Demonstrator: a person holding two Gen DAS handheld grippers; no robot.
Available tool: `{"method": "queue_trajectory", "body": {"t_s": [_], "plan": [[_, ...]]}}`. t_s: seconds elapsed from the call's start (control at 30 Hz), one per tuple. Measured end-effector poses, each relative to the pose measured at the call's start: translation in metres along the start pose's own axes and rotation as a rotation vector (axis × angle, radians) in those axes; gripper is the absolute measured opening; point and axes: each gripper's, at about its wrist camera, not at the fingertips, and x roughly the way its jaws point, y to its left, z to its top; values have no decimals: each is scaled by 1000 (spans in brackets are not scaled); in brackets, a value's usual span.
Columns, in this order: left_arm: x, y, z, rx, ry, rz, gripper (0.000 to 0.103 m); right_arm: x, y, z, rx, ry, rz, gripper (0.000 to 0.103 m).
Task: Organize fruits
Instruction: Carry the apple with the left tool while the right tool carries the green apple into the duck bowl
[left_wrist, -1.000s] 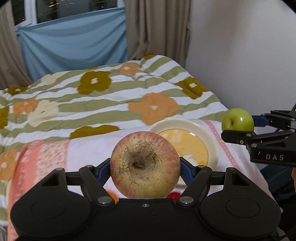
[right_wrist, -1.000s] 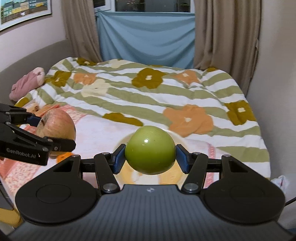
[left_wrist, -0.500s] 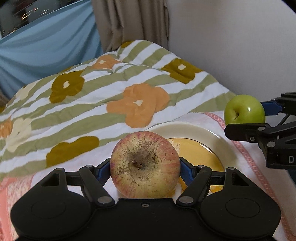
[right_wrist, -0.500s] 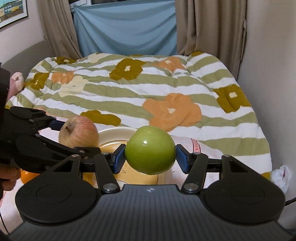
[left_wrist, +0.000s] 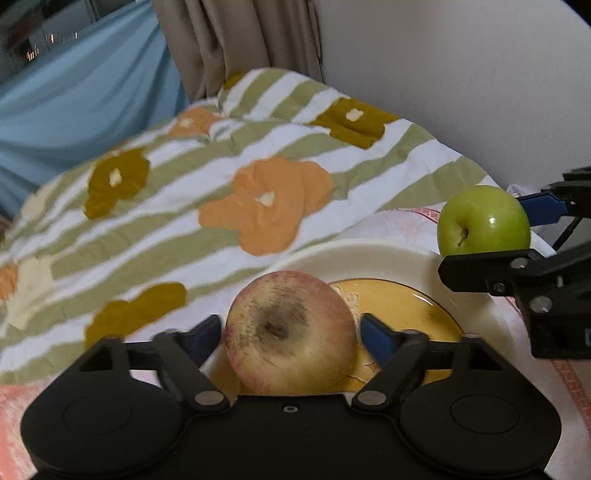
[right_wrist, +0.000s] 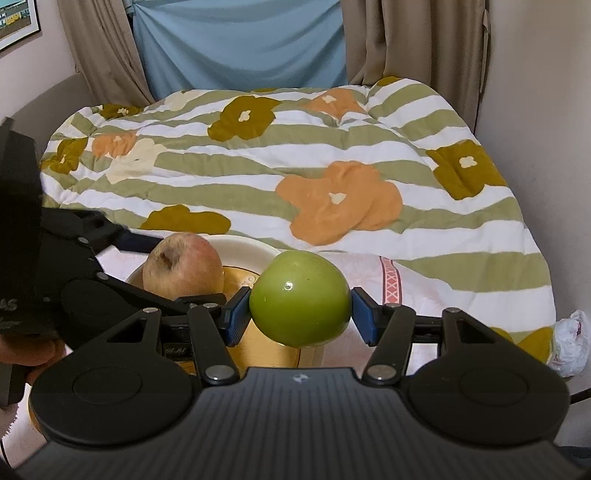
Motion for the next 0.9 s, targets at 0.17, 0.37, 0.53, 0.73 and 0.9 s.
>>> {"method": "queue_trajectory", "body": {"t_s": [0.17,0.37,0.53,0.73,0.9], "plan": [[-13,3,-8,-8,-2,-5,98,1,1,2,-7,3,20,72],[-28,9,-24,-46,20,-8,98,8,11,1,-98,-12,72,72],[-39,16,-30,-76,20,19,98,22,24,-5,-240,-54,113,72],[-44,24,-33,-109,28,41,98,39,35,-14,-354,-57,139,72],[-45,28,-36,-135,39,53,98,45,34,-17,-350,-55,151,73]]}}
